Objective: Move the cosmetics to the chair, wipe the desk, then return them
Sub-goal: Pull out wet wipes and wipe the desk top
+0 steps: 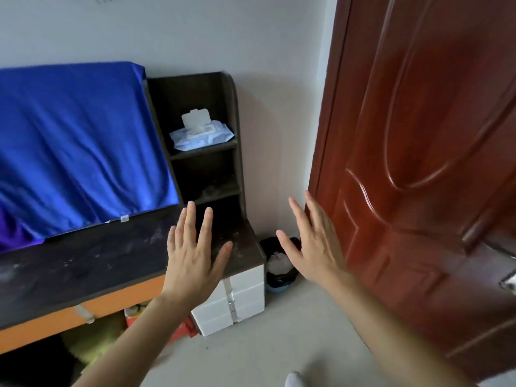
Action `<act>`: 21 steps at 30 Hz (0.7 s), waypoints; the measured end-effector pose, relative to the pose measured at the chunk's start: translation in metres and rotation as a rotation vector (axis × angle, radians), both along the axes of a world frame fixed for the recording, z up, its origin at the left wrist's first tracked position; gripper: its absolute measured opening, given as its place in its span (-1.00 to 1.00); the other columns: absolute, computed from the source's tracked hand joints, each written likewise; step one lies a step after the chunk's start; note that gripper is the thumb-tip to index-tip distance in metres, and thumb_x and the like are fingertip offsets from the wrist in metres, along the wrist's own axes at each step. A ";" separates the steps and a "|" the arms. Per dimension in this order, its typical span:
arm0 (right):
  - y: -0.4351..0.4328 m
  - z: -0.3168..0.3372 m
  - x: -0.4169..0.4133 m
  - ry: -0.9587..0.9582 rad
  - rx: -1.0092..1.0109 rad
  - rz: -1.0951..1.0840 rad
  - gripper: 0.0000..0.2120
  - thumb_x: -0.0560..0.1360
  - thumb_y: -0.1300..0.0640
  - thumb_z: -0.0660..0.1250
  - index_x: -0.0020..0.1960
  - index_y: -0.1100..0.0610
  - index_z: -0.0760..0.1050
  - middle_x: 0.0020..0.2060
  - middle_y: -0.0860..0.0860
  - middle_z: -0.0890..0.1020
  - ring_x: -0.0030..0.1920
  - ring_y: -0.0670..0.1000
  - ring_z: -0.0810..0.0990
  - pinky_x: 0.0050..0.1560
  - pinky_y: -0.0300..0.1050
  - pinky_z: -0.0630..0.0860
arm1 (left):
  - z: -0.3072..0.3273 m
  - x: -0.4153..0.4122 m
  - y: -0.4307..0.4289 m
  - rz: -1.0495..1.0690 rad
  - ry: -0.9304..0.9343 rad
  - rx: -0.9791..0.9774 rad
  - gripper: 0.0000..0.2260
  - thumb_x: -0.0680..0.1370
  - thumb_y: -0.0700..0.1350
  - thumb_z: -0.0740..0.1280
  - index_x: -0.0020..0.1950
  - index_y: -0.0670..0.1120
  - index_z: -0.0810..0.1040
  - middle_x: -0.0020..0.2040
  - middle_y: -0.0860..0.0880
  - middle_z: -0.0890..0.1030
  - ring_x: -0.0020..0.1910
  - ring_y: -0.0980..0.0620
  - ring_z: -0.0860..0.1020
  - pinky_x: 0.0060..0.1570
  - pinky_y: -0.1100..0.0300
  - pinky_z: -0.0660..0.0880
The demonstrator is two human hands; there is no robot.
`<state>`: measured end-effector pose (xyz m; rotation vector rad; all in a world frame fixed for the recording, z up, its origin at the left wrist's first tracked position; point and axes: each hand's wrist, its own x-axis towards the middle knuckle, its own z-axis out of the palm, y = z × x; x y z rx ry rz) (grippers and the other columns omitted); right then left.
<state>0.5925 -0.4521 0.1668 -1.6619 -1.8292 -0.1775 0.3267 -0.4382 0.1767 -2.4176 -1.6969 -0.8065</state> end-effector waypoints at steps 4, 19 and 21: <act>0.100 0.005 0.010 0.051 -0.025 0.093 -0.35 0.61 -0.29 0.09 0.60 -0.03 0.10 0.60 0.10 0.13 0.55 0.12 0.23 0.45 0.11 0.37 | 0.009 0.013 0.085 0.081 0.069 -0.007 -0.34 0.61 0.26 0.03 0.62 -0.05 0.03 0.62 -0.17 -0.04 0.60 -0.15 -0.02 0.50 -0.21 0.13; 0.373 0.038 -0.027 0.063 -0.089 0.418 -0.44 0.65 -0.11 0.16 0.58 0.08 0.21 0.52 0.07 0.33 0.48 0.03 0.33 0.39 -0.08 0.38 | 0.038 0.003 0.299 0.224 0.068 -0.075 -0.32 0.59 0.29 -0.02 0.62 -0.05 0.10 0.63 -0.13 -0.02 0.61 -0.11 -0.03 0.51 -0.14 0.10; 0.394 0.038 -0.040 0.050 -0.083 0.436 -0.49 0.65 -0.04 0.19 0.54 0.11 0.27 0.44 0.07 0.42 0.41 0.04 0.42 0.34 -0.10 0.42 | 0.036 -0.008 0.324 0.199 0.057 -0.076 -0.34 0.60 0.28 0.02 0.61 -0.05 0.12 0.63 -0.14 -0.01 0.61 -0.12 -0.02 0.51 -0.16 0.13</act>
